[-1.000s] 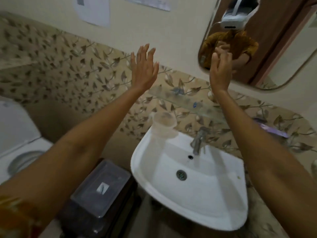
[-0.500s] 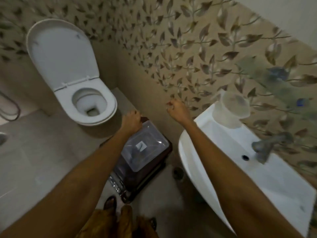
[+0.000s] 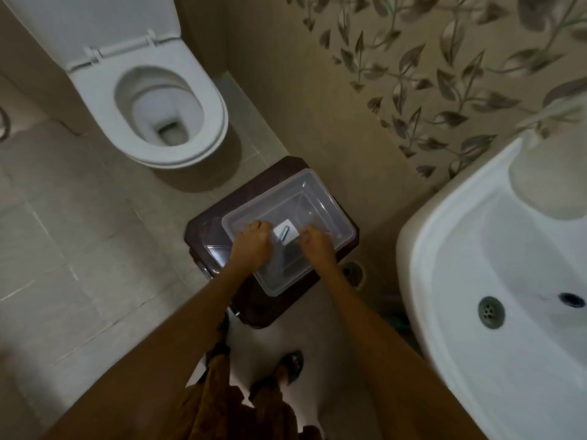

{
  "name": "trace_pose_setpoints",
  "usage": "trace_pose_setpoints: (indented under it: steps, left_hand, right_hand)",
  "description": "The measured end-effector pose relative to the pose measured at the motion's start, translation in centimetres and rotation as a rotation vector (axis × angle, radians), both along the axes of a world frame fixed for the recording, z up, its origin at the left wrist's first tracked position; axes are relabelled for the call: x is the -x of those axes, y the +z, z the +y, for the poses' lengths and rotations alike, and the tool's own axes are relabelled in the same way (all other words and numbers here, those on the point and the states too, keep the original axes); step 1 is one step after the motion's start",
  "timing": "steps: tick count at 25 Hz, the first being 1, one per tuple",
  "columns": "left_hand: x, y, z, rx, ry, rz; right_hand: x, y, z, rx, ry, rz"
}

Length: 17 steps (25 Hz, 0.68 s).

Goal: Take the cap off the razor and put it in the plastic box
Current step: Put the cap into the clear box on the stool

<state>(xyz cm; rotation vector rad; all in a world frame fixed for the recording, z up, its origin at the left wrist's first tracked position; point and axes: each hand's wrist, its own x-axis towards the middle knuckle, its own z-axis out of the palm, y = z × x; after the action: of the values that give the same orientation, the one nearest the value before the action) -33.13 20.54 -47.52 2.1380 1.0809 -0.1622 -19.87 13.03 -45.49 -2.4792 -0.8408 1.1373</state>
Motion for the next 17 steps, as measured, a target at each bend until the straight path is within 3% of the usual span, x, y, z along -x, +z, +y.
trace_pose_setpoints:
  steps: [4,13,15,17]
  left_hand:
    - [0.2,-3.2,-0.8,-0.038,0.106,-0.089]
    - [1.7,-3.7,-0.6,-0.112,0.107,-0.263]
    - [1.6,-3.3,-0.9,-0.066,0.136,-0.307]
    - [1.2,-2.9,-1.1,0.022,0.174,-0.377]
  right_hand:
    - [1.3,-3.6,1.4,-0.058,-0.19,0.015]
    - [3.3,-6.5,2.8,-0.186,-0.335,-0.125]
    - [2.9,-6.6,2.7,-0.202,-0.379,-0.07]
    - [2.3,-6.3,2.6,-0.273,-0.54,0.131]
